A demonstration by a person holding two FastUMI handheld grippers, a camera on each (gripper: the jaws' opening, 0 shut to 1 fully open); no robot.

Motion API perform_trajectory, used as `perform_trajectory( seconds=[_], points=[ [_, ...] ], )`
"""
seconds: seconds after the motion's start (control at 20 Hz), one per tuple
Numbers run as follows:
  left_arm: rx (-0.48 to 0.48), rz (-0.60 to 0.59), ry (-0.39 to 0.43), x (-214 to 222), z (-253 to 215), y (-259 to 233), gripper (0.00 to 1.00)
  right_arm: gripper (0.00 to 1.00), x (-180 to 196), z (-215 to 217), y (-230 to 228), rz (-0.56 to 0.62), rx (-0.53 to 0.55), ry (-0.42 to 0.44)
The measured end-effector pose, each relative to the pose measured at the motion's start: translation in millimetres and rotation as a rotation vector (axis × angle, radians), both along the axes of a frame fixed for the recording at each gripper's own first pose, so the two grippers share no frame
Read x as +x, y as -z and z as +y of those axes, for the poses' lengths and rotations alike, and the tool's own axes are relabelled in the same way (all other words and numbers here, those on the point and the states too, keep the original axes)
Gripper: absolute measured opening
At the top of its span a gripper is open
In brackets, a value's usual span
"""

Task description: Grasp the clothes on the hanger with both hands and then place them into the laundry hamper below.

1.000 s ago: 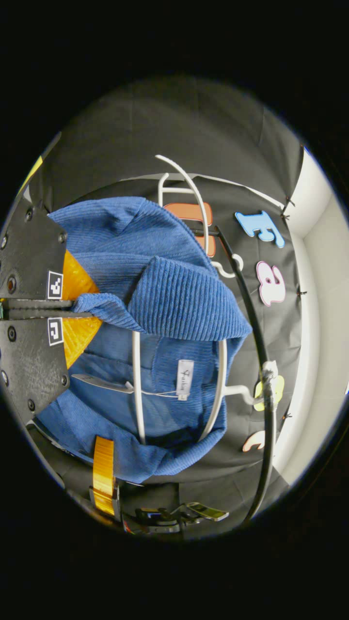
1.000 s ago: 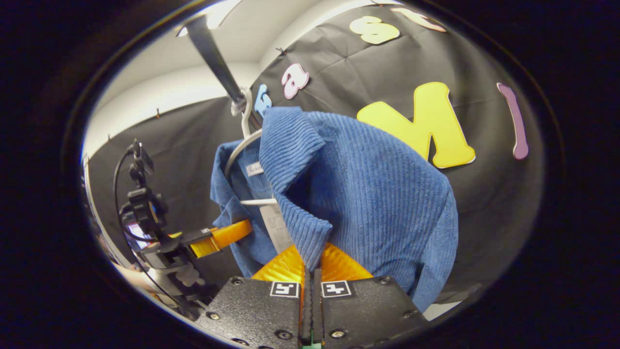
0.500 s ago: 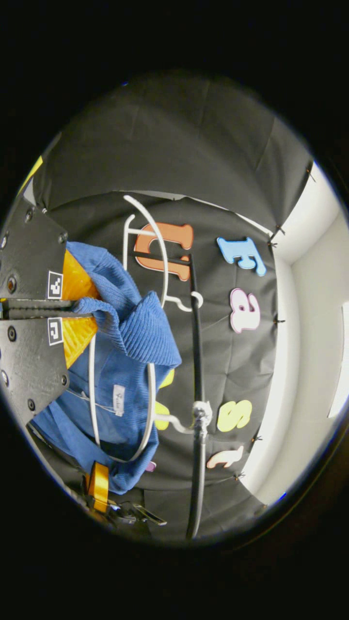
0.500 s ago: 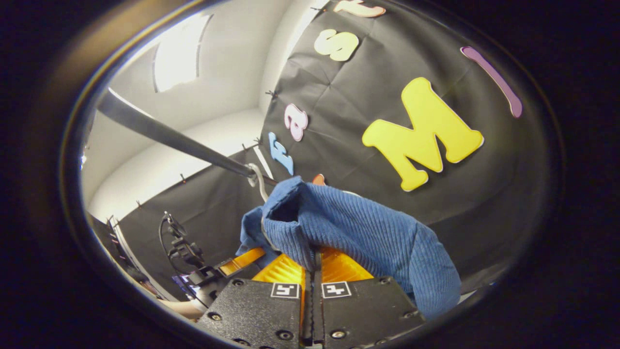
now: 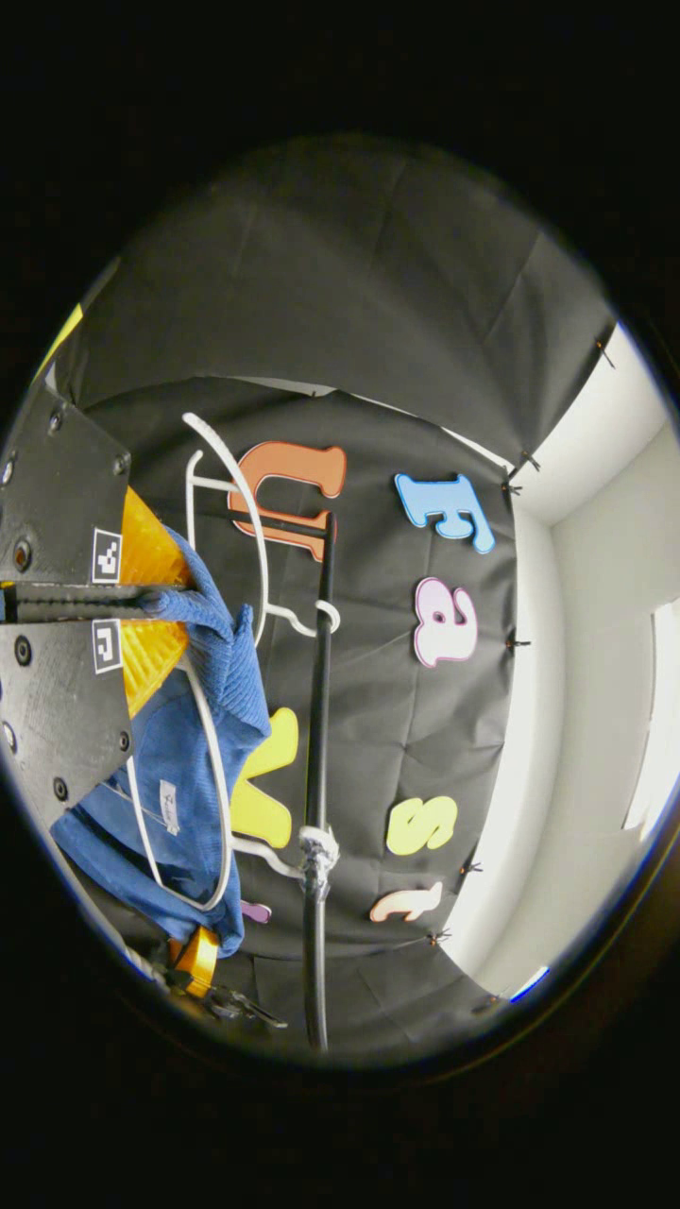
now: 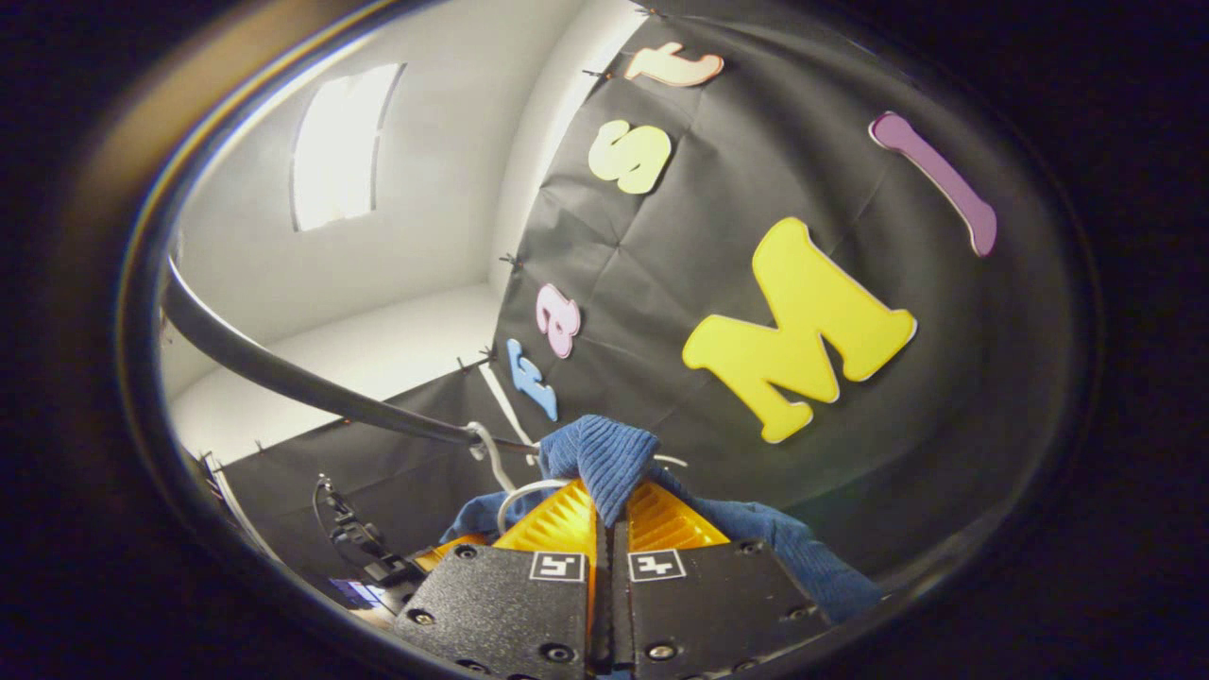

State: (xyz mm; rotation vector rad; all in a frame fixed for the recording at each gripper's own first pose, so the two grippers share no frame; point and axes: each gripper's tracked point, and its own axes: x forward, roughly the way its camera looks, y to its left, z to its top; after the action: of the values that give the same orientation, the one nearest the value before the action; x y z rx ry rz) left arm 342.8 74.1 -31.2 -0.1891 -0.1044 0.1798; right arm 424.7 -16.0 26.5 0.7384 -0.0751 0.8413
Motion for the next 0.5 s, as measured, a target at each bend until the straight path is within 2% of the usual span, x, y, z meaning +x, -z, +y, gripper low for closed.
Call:
perform_trajectory(
  seconds=[0.2, 0.25, 0.3, 0.35, 0.4, 0.5],
  points=[
    [0.01, 0.019, 0.03, 9, 17, -2, 0.0, 0.04, 16, -6, 1, -0.023, -0.072, 0.135],
    [0.009, 0.026, 0.039, 12, 20, -2, 0.03, 0.04, 22, -9, 1, -0.032, -0.106, 0.176],
    [0.013, 0.033, 0.054, 15, 21, -2, 0.0, 0.04, 25, -11, 1, -0.044, -0.144, 0.213],
    [0.022, 0.039, 0.061, 16, 23, -1, 0.03, 0.04, 31, -15, 1, -0.056, -0.175, 0.25],
    [0.03, 0.053, 0.073, 19, 25, 2, 0.0, 0.04, 37, -19, 0, -0.063, -0.209, 0.288],
    [0.022, 0.073, 0.09, 21, 26, 7, 0.03, 0.04, 51, -32, 2, -0.065, -0.264, 0.364]
  ],
)
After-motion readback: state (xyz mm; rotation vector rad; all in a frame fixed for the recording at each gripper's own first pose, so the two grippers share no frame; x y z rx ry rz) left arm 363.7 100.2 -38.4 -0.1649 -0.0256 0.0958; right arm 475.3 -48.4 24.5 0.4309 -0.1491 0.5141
